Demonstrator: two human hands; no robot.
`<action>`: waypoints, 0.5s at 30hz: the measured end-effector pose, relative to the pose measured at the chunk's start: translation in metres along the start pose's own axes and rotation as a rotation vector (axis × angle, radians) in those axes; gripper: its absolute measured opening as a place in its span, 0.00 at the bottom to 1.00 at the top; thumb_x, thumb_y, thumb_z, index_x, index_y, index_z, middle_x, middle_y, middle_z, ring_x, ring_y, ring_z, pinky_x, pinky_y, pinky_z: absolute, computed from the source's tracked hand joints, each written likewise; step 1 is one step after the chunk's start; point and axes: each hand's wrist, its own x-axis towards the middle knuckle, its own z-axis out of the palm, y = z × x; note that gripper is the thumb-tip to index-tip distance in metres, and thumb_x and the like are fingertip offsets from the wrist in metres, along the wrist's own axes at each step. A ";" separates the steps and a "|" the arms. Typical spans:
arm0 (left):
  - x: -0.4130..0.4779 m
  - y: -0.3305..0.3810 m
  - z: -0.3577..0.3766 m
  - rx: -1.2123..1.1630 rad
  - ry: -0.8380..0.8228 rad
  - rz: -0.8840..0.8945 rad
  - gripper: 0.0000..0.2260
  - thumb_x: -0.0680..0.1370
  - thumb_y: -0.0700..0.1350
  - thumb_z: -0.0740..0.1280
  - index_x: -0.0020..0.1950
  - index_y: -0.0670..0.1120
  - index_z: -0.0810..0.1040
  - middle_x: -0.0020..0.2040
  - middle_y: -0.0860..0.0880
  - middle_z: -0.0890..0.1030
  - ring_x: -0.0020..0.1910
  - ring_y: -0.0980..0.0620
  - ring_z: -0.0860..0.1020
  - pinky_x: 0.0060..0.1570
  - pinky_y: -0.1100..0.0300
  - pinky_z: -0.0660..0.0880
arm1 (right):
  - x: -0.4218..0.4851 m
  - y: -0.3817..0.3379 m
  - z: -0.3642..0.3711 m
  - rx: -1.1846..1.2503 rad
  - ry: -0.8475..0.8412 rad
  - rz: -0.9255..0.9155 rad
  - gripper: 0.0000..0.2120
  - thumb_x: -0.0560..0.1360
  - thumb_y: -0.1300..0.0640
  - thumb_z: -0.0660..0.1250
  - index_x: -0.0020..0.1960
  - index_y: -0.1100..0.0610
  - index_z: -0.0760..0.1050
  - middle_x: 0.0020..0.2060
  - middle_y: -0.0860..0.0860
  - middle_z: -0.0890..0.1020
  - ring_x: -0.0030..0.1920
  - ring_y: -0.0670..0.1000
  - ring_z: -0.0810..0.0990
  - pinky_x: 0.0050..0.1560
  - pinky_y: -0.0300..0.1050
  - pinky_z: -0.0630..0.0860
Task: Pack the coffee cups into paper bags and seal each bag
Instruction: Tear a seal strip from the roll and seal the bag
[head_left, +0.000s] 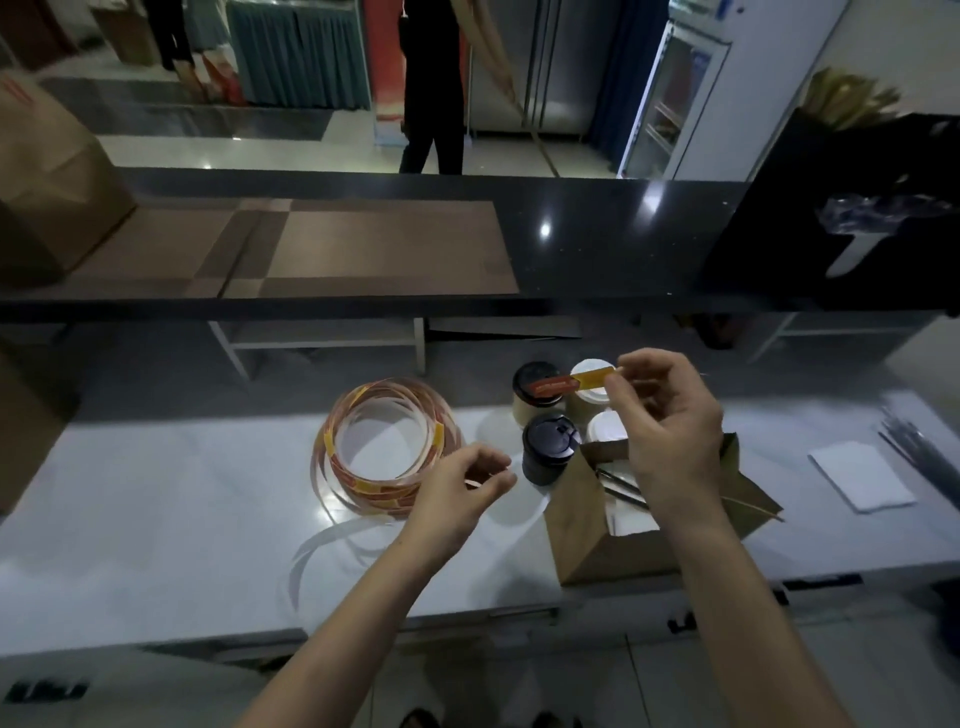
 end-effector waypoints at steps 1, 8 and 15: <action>0.001 0.006 0.008 0.011 -0.057 0.015 0.11 0.78 0.50 0.76 0.58 0.56 0.81 0.53 0.59 0.83 0.53 0.61 0.80 0.53 0.62 0.79 | -0.001 -0.001 -0.006 -0.001 0.004 0.002 0.07 0.80 0.60 0.73 0.54 0.50 0.80 0.44 0.44 0.83 0.42 0.45 0.82 0.42 0.35 0.78; 0.001 0.027 0.057 0.262 -0.344 0.080 0.55 0.66 0.64 0.81 0.83 0.61 0.50 0.81 0.65 0.50 0.78 0.64 0.51 0.77 0.61 0.55 | 0.002 0.010 -0.035 0.026 -0.086 -0.002 0.10 0.81 0.60 0.72 0.59 0.48 0.77 0.48 0.43 0.83 0.47 0.49 0.84 0.44 0.43 0.83; -0.001 0.031 0.077 0.276 -0.357 0.071 0.60 0.69 0.58 0.82 0.84 0.59 0.39 0.83 0.63 0.44 0.81 0.61 0.46 0.82 0.55 0.53 | 0.017 0.036 -0.054 -0.013 -0.361 -0.131 0.18 0.79 0.65 0.72 0.66 0.52 0.75 0.50 0.42 0.83 0.52 0.50 0.85 0.47 0.43 0.83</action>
